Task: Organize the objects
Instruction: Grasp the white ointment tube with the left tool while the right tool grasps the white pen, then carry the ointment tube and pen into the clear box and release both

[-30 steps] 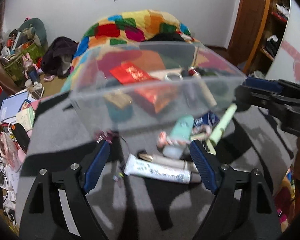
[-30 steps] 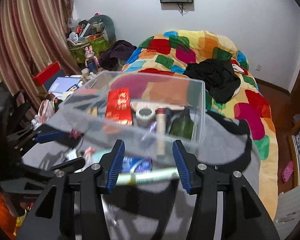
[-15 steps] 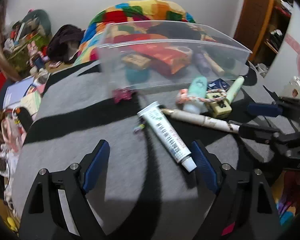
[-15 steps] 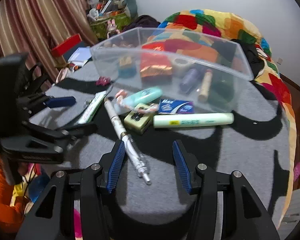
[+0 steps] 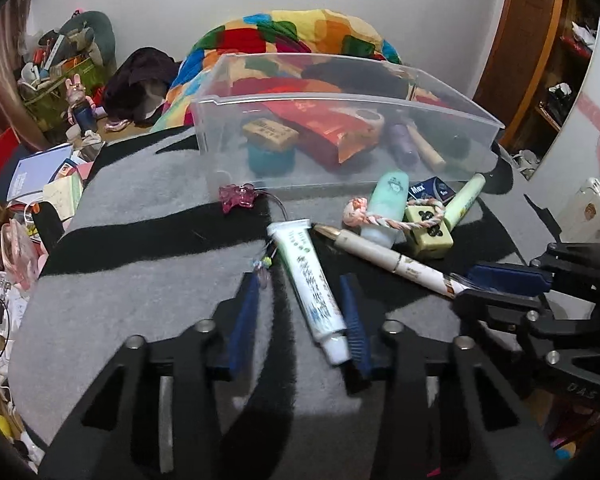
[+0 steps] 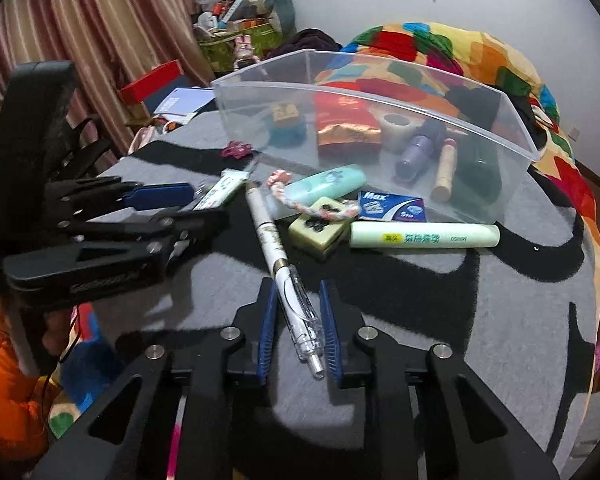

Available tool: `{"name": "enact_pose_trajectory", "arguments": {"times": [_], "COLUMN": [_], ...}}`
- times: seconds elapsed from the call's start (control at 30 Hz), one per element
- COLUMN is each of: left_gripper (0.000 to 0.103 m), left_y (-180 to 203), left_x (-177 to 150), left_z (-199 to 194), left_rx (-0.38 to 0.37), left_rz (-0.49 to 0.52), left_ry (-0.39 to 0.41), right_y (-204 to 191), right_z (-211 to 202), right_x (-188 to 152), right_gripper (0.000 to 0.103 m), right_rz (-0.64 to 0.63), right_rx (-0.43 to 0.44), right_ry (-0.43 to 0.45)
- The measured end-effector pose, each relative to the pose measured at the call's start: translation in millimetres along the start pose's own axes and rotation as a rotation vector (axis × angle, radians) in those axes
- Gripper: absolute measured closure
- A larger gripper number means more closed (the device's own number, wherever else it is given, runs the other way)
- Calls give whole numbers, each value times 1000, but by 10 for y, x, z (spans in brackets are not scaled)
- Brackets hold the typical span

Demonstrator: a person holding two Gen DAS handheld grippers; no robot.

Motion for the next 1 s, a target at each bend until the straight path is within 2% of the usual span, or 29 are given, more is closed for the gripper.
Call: {"name": "enact_pose_trajectory", "arguments": {"times": [0.1, 0.2, 0.33, 0.43, 0.57, 0.63, 0.73, 0.8, 1.0], "left_gripper": [84, 88, 88, 88, 79, 79, 80, 88, 88], "left_y": [-34, -68, -85, -72, -42, -49, -44, -36, -70], "left_x": [-67, -143, -256, -259, -222, -218, -230, -232, -189], "left_z": [-72, -150, -253, -264, -207, -193, -187, -200, -303], "left_rx": [-10, -37, -49, -24, 16, 17, 22, 20, 5], "left_rz": [16, 31, 77, 90, 90, 84, 87, 87, 59], "left_ry": [3, 3, 10, 15, 30, 43, 62, 64, 92], "right_y": [-25, -18, 9, -16, -59, -74, -79, -93, -151], "right_z": [-55, -113, -199, -224, -153, -88, -28, -33, -157], "right_x": [-53, -109, -194, -190, -113, -79, -61, -60, -35], "right_gripper": [88, 88, 88, 88, 85, 85, 85, 89, 92], "right_rz": [-28, -42, -56, -68, -65, -55, -38, -33, -12], "right_rx": [5, 5, 4, -9, -15, -26, -38, -49, -18], "right_ry": [-5, -12, -25, -18, -21, -27, -18, -10, 29]}}
Point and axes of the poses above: each gripper's, at about its wrist camera, not at the fingertips, and z roughly the way its jaws point, y to its right, x to its top, the point moved 2 cm from there along z, roughly the way its jaws point, and after that the axes turned 2 degrees about x, right-handed, at the moved point
